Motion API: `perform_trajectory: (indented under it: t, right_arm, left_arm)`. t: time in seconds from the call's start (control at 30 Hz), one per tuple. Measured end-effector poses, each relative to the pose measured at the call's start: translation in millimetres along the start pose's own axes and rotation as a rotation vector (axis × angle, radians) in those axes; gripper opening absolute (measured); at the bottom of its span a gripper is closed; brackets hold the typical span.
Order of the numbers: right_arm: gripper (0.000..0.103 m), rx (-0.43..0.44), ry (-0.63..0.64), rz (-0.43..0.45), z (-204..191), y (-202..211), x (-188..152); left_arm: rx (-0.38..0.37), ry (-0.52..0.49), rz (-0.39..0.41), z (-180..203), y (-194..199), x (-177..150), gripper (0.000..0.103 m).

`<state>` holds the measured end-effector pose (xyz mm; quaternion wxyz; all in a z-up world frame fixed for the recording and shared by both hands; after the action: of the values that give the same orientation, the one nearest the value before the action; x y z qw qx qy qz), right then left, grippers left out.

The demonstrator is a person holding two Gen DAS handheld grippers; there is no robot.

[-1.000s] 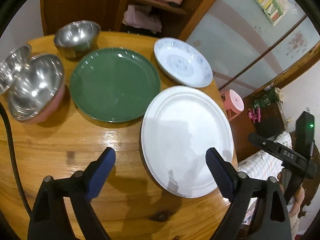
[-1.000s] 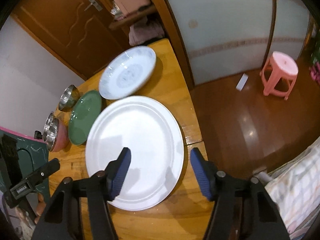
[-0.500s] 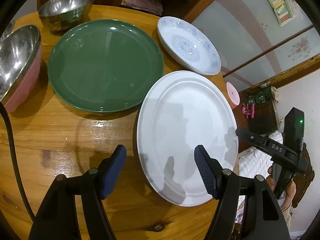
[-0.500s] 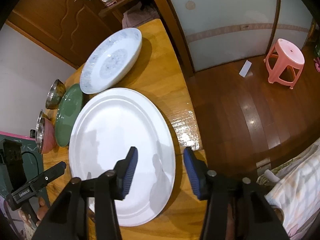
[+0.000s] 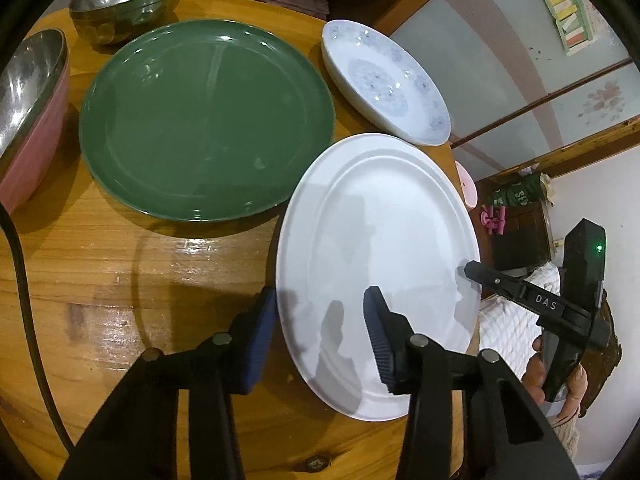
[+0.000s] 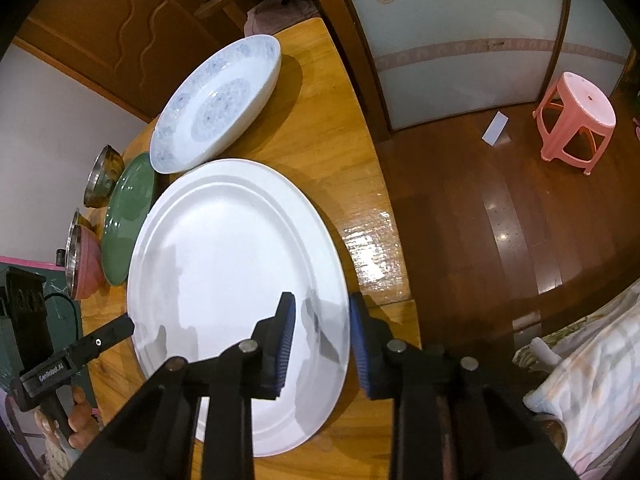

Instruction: Organize plates and bowls

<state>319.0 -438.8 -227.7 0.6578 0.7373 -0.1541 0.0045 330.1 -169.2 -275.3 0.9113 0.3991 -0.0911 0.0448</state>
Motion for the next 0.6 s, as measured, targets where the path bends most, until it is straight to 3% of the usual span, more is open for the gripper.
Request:
perform_trajectory:
  t: [0.17, 0.23, 0.43, 0.6]
  right_arm:
    - [0.018, -0.018, 0.004, 0.005, 0, 0, -1]
    - [0.018, -0.03, 0.003, 0.011, 1, 1, -3]
    - [0.018, -0.042, -0.017, 0.036, 1, 21, -15]
    - [0.018, -0.044, -0.027, 0.086, 0, 61, -32]
  left_arm:
    - [0.022, 0.012, -0.004, -6, -1, 2, 0.027]
    - [0.029, 0.009, 0.0, -8, 0, 3, 0.016]
    - [0.019, -0.033, 0.029, 8, 18, -2, 0.015]
    - [-0.019, -0.075, 0.057, 30, 47, -15, 0.015]
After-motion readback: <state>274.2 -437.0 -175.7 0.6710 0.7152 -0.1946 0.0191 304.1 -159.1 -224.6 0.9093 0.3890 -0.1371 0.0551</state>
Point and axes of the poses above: each gripper's, at about its wrist camera, not at the fingertips, and y roughly against the way its jaws point, z to its right, x to its top, the point moved 4 cm from there along -y, roughly the way its jaws point, and after that the axes turned 13 degrees about -x, right-handed, at the moved point
